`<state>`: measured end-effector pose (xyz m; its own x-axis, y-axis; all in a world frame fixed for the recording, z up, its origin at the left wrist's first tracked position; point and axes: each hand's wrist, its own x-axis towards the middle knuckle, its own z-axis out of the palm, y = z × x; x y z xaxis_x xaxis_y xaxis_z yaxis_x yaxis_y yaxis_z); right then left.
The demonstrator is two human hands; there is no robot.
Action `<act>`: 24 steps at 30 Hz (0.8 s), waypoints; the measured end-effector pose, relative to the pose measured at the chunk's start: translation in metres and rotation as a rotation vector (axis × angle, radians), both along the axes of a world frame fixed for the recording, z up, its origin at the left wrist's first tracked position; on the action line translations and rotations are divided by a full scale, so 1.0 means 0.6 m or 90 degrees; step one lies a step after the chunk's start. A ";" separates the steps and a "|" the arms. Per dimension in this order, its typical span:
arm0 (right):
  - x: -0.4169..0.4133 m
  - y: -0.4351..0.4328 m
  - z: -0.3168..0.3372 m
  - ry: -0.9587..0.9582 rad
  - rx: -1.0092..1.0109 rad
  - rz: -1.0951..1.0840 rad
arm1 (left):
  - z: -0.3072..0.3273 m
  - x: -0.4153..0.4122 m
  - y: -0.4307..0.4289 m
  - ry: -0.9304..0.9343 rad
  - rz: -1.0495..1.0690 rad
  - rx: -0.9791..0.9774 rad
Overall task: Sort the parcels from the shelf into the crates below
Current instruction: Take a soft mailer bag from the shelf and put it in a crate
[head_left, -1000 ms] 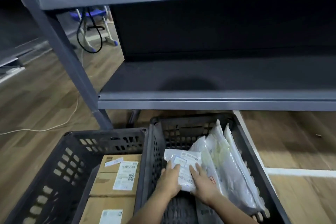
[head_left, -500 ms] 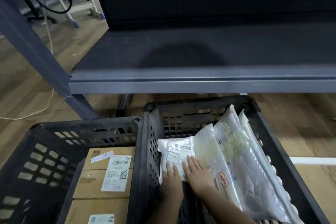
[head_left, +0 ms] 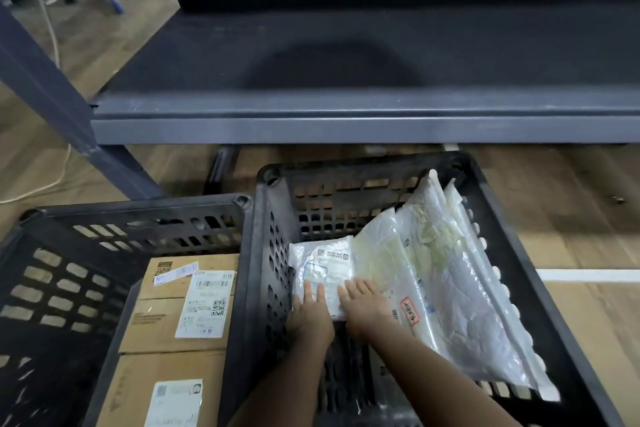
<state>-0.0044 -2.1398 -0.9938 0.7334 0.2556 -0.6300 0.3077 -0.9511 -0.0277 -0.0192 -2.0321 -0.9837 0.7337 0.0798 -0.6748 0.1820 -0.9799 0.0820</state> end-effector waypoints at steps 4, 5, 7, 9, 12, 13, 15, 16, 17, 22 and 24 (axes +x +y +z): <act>-0.014 -0.030 0.045 -0.032 0.084 -0.060 | 0.034 0.002 -0.007 -0.023 -0.022 -0.013; -0.017 -0.038 0.061 -0.044 0.101 -0.064 | 0.046 0.002 -0.009 -0.036 -0.033 -0.023; -0.019 -0.052 0.097 -0.076 0.130 -0.062 | 0.079 0.007 -0.012 -0.072 -0.060 -0.037; -0.016 -0.063 0.139 -0.110 0.153 -0.069 | 0.120 0.016 -0.015 -0.128 -0.088 -0.039; -0.014 -0.075 0.210 -0.149 0.184 -0.106 | 0.197 0.025 -0.016 -0.211 -0.124 -0.038; -0.015 -0.078 0.236 -0.158 0.198 -0.120 | 0.227 0.026 -0.016 -0.231 -0.128 -0.038; -0.023 -0.085 0.297 -0.177 0.222 -0.147 | 0.296 0.020 -0.016 -0.262 -0.130 -0.035; -0.030 -0.089 0.331 -0.186 0.229 -0.158 | 0.335 0.013 -0.016 -0.273 -0.127 -0.033; -0.039 -0.092 0.368 -0.197 0.234 -0.167 | 0.375 0.005 -0.015 -0.278 -0.125 -0.032; -0.079 -0.109 0.585 -0.246 0.239 -0.177 | 0.598 -0.041 -0.003 -0.291 -0.132 -0.024; -0.084 -0.113 0.689 -0.267 0.249 -0.178 | 0.700 -0.052 0.003 -0.315 -0.122 -0.026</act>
